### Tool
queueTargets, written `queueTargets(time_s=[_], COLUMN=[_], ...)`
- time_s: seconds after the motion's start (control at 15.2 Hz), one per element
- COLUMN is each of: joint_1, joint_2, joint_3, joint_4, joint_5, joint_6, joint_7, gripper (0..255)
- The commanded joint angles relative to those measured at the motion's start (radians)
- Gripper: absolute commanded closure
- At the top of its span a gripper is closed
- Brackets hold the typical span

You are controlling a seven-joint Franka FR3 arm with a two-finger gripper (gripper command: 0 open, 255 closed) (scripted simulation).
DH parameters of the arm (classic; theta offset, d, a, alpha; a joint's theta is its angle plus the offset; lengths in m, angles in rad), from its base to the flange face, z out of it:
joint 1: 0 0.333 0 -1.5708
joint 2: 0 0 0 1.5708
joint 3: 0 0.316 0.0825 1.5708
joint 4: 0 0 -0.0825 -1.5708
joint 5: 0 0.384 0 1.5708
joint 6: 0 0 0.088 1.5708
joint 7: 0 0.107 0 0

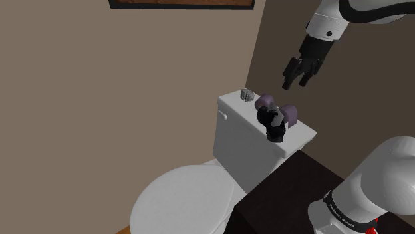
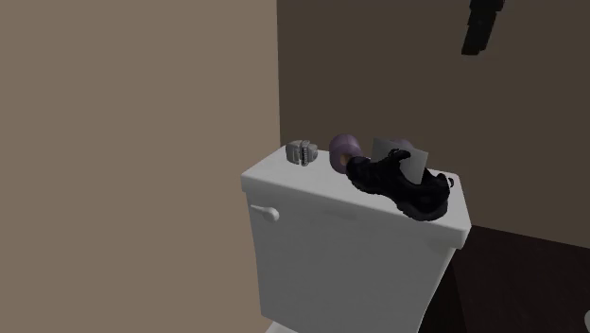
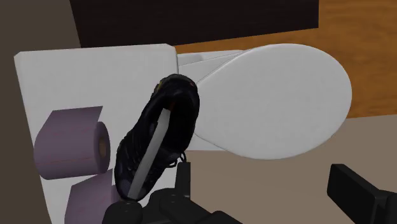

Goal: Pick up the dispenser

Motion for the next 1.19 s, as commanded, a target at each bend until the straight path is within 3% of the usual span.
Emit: queueTargets(time_s=[0.0, 0.53, 1.12], joint_1=[0.000, -0.013, -0.025], joint_2=[0.000, 0.306, 0.669], joint_3=[0.000, -0.074, -0.141], joint_4=[0.000, 0.101, 0.310], joint_5=[0.000, -0.032, -0.013], joint_6=[0.000, 0.165, 0.274], joint_7=[0.000, -0.084, -0.182], gripper=[0, 0, 0])
